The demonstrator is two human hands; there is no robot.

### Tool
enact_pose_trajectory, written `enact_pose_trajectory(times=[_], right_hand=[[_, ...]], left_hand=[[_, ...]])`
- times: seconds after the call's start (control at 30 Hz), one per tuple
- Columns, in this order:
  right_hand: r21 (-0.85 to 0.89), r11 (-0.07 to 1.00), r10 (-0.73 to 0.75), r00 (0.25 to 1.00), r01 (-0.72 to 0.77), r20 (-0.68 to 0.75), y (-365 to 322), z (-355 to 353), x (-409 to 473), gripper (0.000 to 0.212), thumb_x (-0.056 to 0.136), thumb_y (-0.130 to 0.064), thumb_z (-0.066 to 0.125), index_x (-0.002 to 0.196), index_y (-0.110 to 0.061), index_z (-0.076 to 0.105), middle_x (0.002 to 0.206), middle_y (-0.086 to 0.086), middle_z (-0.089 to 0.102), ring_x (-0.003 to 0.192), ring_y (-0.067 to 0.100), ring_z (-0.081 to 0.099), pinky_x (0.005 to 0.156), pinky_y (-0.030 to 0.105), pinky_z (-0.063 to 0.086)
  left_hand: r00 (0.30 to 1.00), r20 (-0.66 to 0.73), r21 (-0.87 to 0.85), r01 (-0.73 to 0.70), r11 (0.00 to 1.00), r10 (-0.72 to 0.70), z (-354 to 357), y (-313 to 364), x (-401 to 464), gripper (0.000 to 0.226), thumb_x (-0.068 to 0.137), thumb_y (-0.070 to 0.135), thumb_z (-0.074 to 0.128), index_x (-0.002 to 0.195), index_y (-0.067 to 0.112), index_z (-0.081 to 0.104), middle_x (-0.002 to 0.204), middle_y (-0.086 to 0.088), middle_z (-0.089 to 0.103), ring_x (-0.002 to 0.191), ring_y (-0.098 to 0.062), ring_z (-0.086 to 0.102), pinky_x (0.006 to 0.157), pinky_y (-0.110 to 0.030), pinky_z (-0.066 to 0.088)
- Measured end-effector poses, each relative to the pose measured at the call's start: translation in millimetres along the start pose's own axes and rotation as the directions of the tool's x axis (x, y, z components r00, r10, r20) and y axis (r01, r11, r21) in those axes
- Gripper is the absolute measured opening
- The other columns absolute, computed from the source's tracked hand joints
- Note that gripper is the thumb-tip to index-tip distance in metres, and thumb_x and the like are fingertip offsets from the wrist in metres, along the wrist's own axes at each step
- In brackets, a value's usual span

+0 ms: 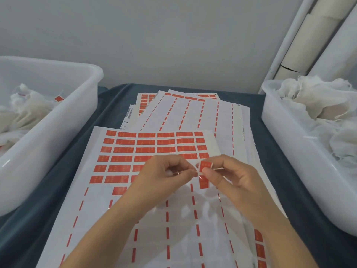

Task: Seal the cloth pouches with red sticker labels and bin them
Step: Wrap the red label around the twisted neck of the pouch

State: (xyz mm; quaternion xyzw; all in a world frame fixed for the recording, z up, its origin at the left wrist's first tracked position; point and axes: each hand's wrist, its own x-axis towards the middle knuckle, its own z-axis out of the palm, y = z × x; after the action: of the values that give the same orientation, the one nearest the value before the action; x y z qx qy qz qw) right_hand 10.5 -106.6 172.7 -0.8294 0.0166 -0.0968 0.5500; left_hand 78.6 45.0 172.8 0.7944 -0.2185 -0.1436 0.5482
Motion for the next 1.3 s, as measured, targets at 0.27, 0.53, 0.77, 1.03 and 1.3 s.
enact_pose_trajectory(times=[0.27, 0.53, 0.77, 1.03, 1.3], right_hand=[[-0.017, 1.0, -0.001, 0.999, 0.0, -0.053, 6.7, -0.5, 1.4, 0.02, 0.069, -0.047, 0.057, 0.083, -0.033, 0.062, 0.09, -0.025, 0.066, 0.087, -0.002, 0.064, 0.079, 0.008, 0.049], [-0.028, 0.999, -0.024, 0.999, 0.023, -0.041, 5.6, 1.5, 2.1, 0.015, 0.071, -0.043, 0.058, 0.082, -0.035, 0.061, 0.09, -0.027, 0.066, 0.082, -0.004, 0.064, 0.073, 0.005, 0.048], [-0.054, 0.997, -0.053, 0.998, 0.051, -0.046, 5.8, 2.7, 2.6, 0.015, 0.07, -0.045, 0.057, 0.081, -0.036, 0.059, 0.087, -0.028, 0.065, 0.08, -0.004, 0.064, 0.072, 0.004, 0.047], [-0.073, 0.995, -0.072, 0.996, 0.068, -0.058, 5.7, 3.5, 1.6, 0.02, 0.07, -0.049, 0.055, 0.085, -0.039, 0.061, 0.087, -0.027, 0.066, 0.082, -0.005, 0.064, 0.072, 0.005, 0.048], [0.094, 0.993, 0.08, 0.997, -0.078, -0.022, -0.8, -5.2, 5.8, 0.034, 0.065, -0.048, 0.059, 0.098, -0.041, 0.06, 0.09, -0.03, 0.065, 0.08, -0.003, 0.064, 0.06, 0.006, 0.048]], left_hand=[[1.0, -0.001, -0.009, 0.005, 1.0, -0.005, -0.4, 0.7, -0.9, 0.019, 0.078, 0.028, 0.068, 0.061, 0.036, 0.064, 0.063, 0.031, 0.062, 0.07, 0.017, 0.055, 0.049, 0.003, 0.037], [1.0, -0.011, -0.035, 0.025, 0.999, -0.026, -0.2, 4.0, -2.2, 0.021, 0.079, 0.027, 0.068, 0.061, 0.036, 0.064, 0.062, 0.029, 0.062, 0.069, 0.015, 0.055, 0.049, 0.002, 0.039], [0.996, -0.028, -0.067, 0.077, 0.995, -0.079, 0.4, 6.1, -2.9, 0.018, 0.078, 0.029, 0.068, 0.061, 0.034, 0.065, 0.062, 0.027, 0.062, 0.067, 0.014, 0.055, 0.046, -0.001, 0.04], [0.993, -0.037, -0.072, 0.11, 0.991, -0.113, 1.2, 7.1, -3.8, 0.015, 0.075, 0.03, 0.069, 0.061, 0.033, 0.067, 0.061, 0.024, 0.063, 0.064, 0.012, 0.056, 0.048, -0.005, 0.04], [0.973, -0.055, -0.351, 0.191, 0.917, -0.224, -6.6, 11.7, -4.5, 0.017, 0.057, 0.034, 0.067, 0.066, 0.019, 0.07, 0.051, 0.015, 0.062, 0.044, 0.008, 0.053, 0.042, -0.004, 0.038]])
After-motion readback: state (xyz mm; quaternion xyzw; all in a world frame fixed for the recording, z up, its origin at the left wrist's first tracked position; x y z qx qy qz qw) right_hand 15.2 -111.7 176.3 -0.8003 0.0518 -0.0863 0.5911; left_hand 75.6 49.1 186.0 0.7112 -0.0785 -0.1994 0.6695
